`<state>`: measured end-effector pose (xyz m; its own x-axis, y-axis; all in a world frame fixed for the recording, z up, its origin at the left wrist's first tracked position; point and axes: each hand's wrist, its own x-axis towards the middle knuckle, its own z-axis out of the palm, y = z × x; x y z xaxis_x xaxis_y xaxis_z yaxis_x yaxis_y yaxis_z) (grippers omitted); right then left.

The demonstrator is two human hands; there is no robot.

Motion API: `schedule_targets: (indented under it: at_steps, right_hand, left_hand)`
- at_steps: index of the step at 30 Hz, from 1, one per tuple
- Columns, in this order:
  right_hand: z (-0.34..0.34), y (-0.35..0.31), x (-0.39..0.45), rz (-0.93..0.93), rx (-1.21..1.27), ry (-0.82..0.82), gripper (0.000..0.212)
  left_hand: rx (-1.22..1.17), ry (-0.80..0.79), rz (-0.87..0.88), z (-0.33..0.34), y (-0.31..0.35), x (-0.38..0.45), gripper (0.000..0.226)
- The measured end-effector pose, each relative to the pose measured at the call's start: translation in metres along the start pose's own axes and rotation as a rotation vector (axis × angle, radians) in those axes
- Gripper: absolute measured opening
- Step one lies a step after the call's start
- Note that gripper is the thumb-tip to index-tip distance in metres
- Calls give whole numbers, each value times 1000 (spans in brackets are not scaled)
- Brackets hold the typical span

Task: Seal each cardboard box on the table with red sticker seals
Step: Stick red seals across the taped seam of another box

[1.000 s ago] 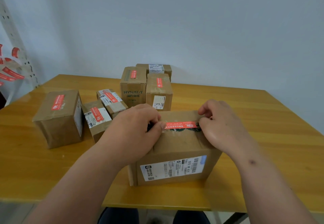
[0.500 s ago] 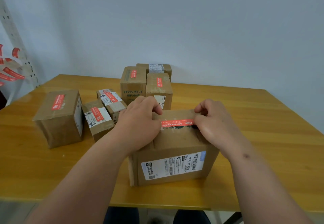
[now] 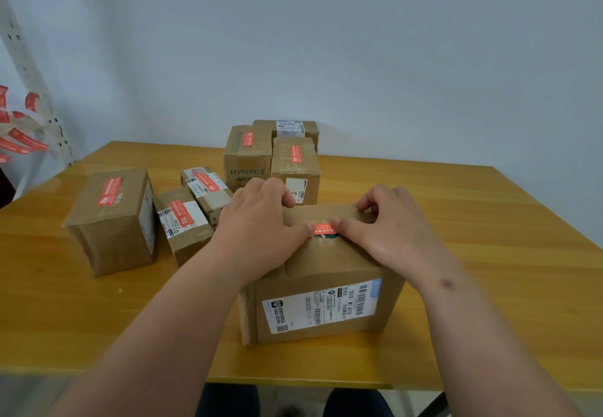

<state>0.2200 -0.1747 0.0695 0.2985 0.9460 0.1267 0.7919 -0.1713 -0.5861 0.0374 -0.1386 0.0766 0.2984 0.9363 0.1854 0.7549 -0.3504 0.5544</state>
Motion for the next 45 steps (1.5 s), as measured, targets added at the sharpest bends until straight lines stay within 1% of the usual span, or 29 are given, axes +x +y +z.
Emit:
schedule_targets:
  at_steps: [2, 3, 4, 7, 8, 9, 11, 12, 13, 14, 15, 17, 18, 20, 22, 23, 25, 27, 29, 31, 33, 35, 37, 38, 40, 42, 45]
  right_hand:
    - [-1, 2, 1, -5, 70, -12, 24]
    - [-1, 4, 2, -13, 95, -7, 16]
    - [-1, 6, 2, -17, 126, 6, 12]
    - [-1, 12, 0, 52, 241, 23, 19]
    - [-2, 13, -2, 91, 240, 0, 23]
    - [-2, 14, -4, 121, 212, -45, 32]
    - [-3, 15, -7, 162, 191, -132, 44]
    - [-4, 14, -8, 167, 210, -149, 45]
    - [-5, 14, -8, 160, 236, -146, 43]
    - [-7, 14, -8, 154, 269, -136, 40]
    - [-10, 14, -9, 147, 308, -126, 40]
    - [-16, 15, -11, 141, 395, -94, 47]
    - [-21, 15, -13, 147, 457, -62, 51]
    - [-31, 14, -16, 156, 596, 24, 54]
    - [-41, 13, -19, 154, 703, 98, 50]
    - [-44, 13, -20, 142, 743, 121, 47]
    - [-44, 9, -24, 120, 789, 124, 39]
    - [-39, 8, -29, 115, 765, 111, 31]
    - [-31, 9, -33, 119, 700, 88, 38]
    - [-26, 9, -37, 116, 670, 85, 43]
    - [-23, 8, -40, 116, 683, 113, 40]
    - [-21, 8, -44, 109, 716, 142, 33]
    - [-20, 4, -48, 85, 716, 162, 28]
    - [-19, 3, -49, 69, 712, 175, 30]
    - [-20, -1, -52, 25, 712, 207, 33]
    - [-24, -7, -55, -46, 697, 256, 32]
    - [-24, -15, -60, -219, 574, 365, 28]
  left_hand:
    - [-18, -5, 6, 0, -1, -1, 30]
    - [-55, 7, 4, 0, -2, -1, 27]
    - [-113, 31, -9, 0, -4, -2, 26]
    - [-304, 165, -122, 0, -13, -3, 29]
    - [-336, 179, -182, 1, -17, -3, 27]
    - [-378, 160, -253, 2, -22, -4, 30]
    - [-545, 28, -441, 3, -28, -9, 53]
    - [-657, -39, -529, 4, -29, -11, 67]
    - [-736, -75, -588, 5, -30, -12, 76]
    - [-782, -82, -616, 4, -30, -13, 77]
    - [-819, -70, -624, 3, -30, -15, 73]
    - [-946, -9, -640, 0, -31, -18, 56]
    - [-1022, 36, -638, -3, -31, -19, 48]
    - [-1098, 149, -579, -5, -35, -23, 35]
    - [-1219, 237, -523, -5, -37, -25, 21]
    - [-1300, 250, -510, -5, -38, -25, 16]
    - [-1401, 240, -474, -4, -37, -26, 17]
    - [-1425, 234, -454, -3, -37, -28, 24]
    - [-1460, 270, -447, -4, -35, -32, 31]
    - [-1433, 320, -417, -6, -35, -35, 34]
    - [-1374, 352, -388, -8, -33, -39, 29]
    - [-1354, 371, -380, -9, -32, -42, 21]
    - [-1316, 385, -363, -8, -33, -44, 25]
    - [-1289, 374, -352, -7, -34, -45, 27]
    - [-1220, 327, -357, -2, -40, -44, 20]
    - [-1188, 293, -386, 5, -48, -43, 15]
    - [-1210, 183, -444, 19, -52, -43, 28]
